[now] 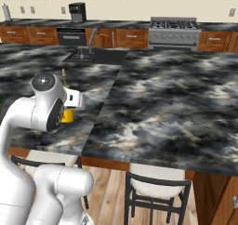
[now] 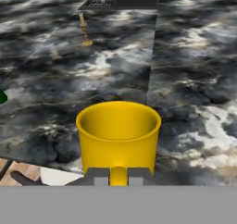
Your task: Open the cabinet directly in front. Then move the beer and the mug to the dining counter with the candle on it.
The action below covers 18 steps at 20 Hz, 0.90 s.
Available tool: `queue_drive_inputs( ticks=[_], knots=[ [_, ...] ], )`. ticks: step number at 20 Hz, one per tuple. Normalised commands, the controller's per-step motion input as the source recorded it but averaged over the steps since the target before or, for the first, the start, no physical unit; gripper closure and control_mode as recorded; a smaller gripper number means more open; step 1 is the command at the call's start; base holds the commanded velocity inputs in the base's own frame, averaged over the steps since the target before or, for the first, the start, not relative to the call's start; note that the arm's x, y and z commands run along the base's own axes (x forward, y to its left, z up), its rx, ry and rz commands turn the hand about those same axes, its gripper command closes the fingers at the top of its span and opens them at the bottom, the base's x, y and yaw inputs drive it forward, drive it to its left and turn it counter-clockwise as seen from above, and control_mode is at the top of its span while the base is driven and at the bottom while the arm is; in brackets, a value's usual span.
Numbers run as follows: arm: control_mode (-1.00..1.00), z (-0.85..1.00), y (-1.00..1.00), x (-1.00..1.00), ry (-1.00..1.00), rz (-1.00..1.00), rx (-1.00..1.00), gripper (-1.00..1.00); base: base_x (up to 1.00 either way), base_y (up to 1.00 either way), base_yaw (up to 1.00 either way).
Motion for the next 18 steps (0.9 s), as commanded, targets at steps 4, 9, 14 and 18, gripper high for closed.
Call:
queue_drive_inputs(
  ticks=[4, 9, 14, 18],
  knots=[
    [-1.0, -0.38, 0.3, 0.83, 0.01, 0.02, -0.04, 1.0, 0.0, 0.0, 0.0],
    [-1.0, -0.47, 0.45, 0.98, 0.09, 0.0, -0.02, 1.0, 0.0, 0.0, 0.0],
    [-1.0, -0.38, 0.3, 0.86, 0.03, -0.01, -0.08, 1.0, 0.0, 0.0, 0.0],
    [-1.0, -0.13, 0.01, 0.37, 0.0, -0.01, -0.01, 1.0, 0.0, 0.0, 0.0]
  ],
)
